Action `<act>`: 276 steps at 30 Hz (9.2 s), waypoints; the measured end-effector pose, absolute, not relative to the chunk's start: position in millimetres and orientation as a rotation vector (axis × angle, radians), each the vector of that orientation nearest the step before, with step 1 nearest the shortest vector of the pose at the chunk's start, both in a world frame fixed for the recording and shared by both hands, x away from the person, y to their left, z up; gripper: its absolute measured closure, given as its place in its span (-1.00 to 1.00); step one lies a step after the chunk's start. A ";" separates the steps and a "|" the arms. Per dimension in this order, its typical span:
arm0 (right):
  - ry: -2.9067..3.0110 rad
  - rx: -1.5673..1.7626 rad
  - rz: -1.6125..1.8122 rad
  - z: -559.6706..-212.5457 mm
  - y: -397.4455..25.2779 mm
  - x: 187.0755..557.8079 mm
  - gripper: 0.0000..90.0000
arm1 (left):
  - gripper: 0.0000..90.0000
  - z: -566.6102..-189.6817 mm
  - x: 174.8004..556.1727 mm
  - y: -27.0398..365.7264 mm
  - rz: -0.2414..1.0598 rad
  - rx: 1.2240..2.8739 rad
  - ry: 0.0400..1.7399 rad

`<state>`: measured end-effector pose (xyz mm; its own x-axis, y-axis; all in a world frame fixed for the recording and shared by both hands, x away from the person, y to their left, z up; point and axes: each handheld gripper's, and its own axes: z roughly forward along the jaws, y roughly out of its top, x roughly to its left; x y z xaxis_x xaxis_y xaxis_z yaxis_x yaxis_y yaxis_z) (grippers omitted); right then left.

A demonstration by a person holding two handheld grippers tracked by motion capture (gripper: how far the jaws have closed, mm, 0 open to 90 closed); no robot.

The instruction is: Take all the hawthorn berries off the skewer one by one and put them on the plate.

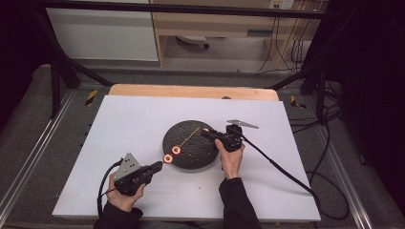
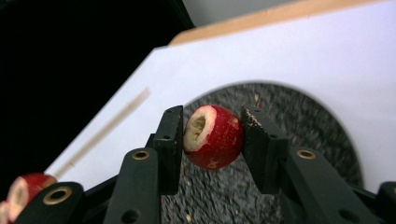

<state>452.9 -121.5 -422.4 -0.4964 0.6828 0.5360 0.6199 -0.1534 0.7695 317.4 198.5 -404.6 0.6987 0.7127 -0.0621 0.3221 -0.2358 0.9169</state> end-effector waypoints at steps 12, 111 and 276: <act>2.164 1.579 1.588 -454.8 -109.5 454.6 0.36 | 0.96 -406.9 318.3 196.2 0.444 1.847 0.818; 2.194 1.365 2.018 -420.6 -72.0 396.2 0.34 | 0.96 -408.2 312.5 180.1 0.459 1.866 0.768; 2.147 1.386 1.998 -436.0 -91.1 374.3 -0.36 | 0.96 -416.4 317.4 158.9 0.472 1.883 0.745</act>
<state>374.3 -91.1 -436.0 -0.6306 0.5016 0.5922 0.6268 -0.1209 0.7698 317.4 158.9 -416.4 0.7325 0.6807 -0.0073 0.2844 -0.2962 0.9118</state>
